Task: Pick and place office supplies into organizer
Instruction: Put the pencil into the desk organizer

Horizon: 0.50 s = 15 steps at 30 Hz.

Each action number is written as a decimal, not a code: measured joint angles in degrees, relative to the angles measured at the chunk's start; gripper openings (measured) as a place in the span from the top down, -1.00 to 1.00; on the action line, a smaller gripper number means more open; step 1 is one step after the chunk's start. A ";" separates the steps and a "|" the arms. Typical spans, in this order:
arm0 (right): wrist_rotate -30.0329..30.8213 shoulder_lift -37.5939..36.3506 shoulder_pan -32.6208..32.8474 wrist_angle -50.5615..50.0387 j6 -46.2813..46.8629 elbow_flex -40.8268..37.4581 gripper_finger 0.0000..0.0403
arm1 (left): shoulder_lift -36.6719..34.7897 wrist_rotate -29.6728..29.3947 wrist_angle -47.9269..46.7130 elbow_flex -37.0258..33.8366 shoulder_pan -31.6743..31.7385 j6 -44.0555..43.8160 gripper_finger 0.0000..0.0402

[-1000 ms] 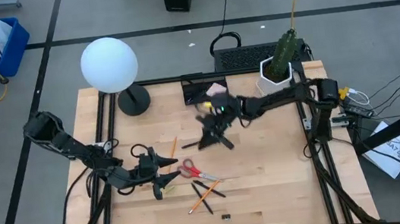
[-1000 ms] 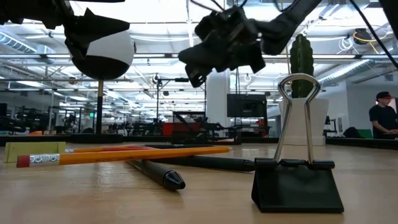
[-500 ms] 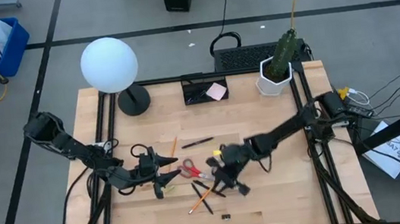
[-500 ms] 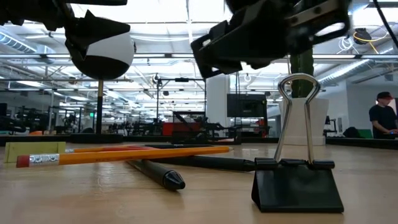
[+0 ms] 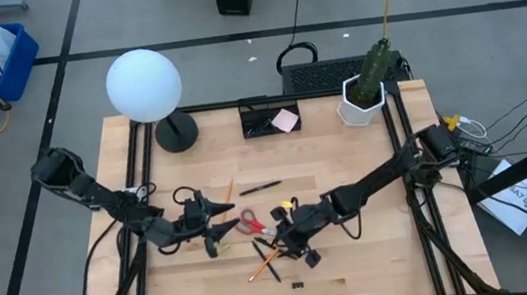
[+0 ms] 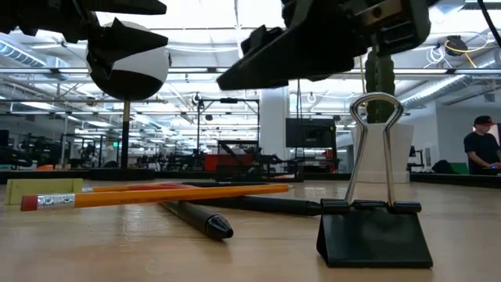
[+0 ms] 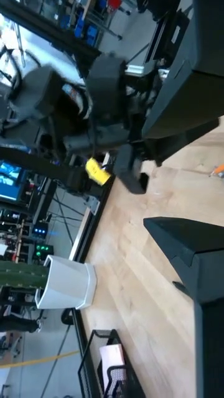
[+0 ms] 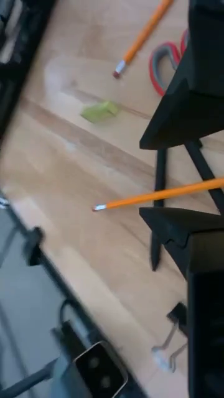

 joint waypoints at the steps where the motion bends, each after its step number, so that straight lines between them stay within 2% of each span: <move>1: 0.21 0.40 0.01 -1.81 -0.34 0.85 0.25 | 0.00 -0.02 0.00 0.00 0.11 0.06 -0.13; 15: -1.57 9.13 -0.31 -13.43 -1.61 11.23 0.27 | 0.00 0.27 -1.07 0.00 0.27 0.19 -0.13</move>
